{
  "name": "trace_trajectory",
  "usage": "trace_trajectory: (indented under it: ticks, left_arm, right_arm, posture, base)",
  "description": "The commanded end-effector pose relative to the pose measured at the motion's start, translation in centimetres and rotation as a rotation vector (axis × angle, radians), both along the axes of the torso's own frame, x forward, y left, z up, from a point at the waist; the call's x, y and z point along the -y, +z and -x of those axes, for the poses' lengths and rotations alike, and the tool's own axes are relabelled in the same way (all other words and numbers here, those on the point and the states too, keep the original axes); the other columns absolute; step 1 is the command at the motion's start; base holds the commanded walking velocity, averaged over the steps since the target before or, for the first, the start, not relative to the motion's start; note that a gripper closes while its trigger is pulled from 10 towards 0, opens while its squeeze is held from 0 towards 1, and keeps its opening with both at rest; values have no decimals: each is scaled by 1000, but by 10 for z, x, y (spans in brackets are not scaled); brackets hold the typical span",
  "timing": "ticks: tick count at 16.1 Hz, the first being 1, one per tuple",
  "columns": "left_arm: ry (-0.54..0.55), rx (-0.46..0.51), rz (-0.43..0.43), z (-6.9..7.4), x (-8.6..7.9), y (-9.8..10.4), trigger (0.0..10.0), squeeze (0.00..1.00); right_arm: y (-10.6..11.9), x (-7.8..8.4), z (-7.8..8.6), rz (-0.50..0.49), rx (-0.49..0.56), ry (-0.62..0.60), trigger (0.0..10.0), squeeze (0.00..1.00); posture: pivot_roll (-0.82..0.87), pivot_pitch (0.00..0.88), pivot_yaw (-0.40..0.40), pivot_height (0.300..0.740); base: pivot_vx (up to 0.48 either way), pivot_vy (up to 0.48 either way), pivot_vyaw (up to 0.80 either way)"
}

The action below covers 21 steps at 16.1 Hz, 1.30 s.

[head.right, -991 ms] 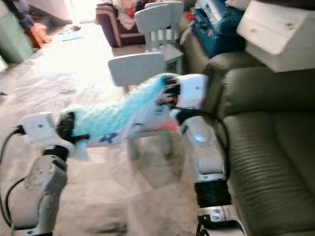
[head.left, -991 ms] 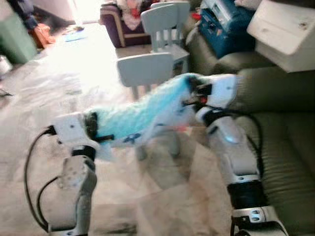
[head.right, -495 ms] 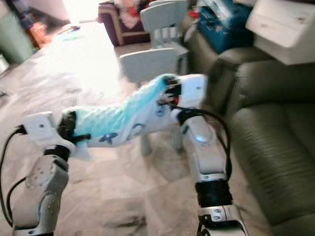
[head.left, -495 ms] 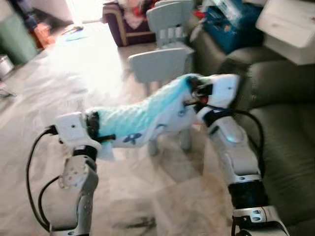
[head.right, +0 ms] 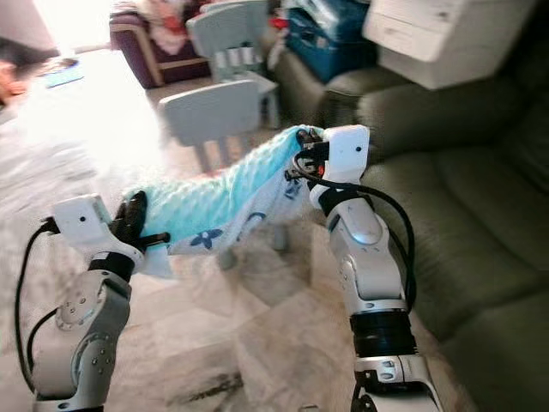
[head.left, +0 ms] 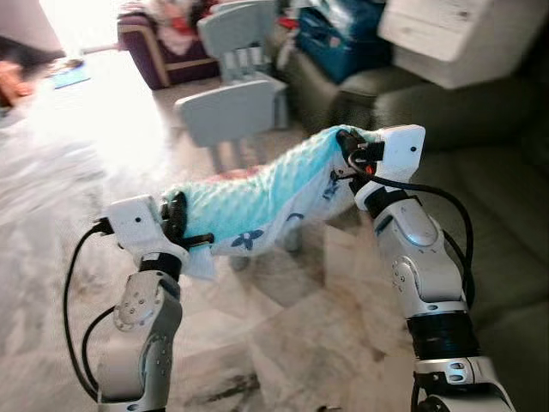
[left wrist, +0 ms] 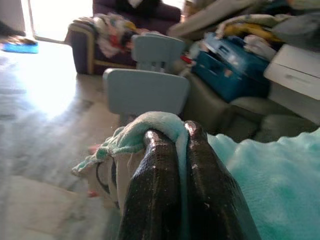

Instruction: Move the pillow to the sofa

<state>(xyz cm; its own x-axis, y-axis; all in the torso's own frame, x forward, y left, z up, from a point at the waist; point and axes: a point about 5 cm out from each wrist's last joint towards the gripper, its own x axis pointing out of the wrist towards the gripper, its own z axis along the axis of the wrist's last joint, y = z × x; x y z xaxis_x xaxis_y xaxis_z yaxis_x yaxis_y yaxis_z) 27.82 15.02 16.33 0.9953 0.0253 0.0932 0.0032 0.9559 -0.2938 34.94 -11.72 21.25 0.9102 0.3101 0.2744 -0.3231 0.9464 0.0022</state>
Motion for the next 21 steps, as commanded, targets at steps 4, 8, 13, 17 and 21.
trace_trajectory:
  ticks: [4, 8, 13, 17, 21]
  left_arm:
    - [1, 11, 22, 0, -1, 1, 0, 0]
    - [11, 12, 89, -2, -5, 1, 0, 0]
    - [9, 18, 88, -4, -6, 2, 0, 0]
    - [-10, 28, 88, -4, -4, 2, 0, 0]
    - [-24, 38, 93, -3, -3, 3, 0, 0]
  right_arm:
    - [8, -4, 2, 3, 24, 22, 10000, 0]
    - [8, -3, 2, 2, 20, 21, 10000, 0]
    - [8, -3, 2, 4, 18, 18, 10000, 0]
    - [8, -3, 2, 5, 18, 18, 10000, 0]
    - [8, -4, 3, 2, 21, 21, 10000, 0]
  posture:
    - [-259, 111, 81, 740]
    - [-262, 111, 83, 740]
    - [-266, 113, 83, 740]
    - [-265, 117, 83, 740]
    - [-264, 119, 84, 740]
  base:
    - [0, 0, -791]
    - [0, 0, -794]
    - [0, 0, -790]
    - [0, 0, -800]
    - [183, 0, -784]
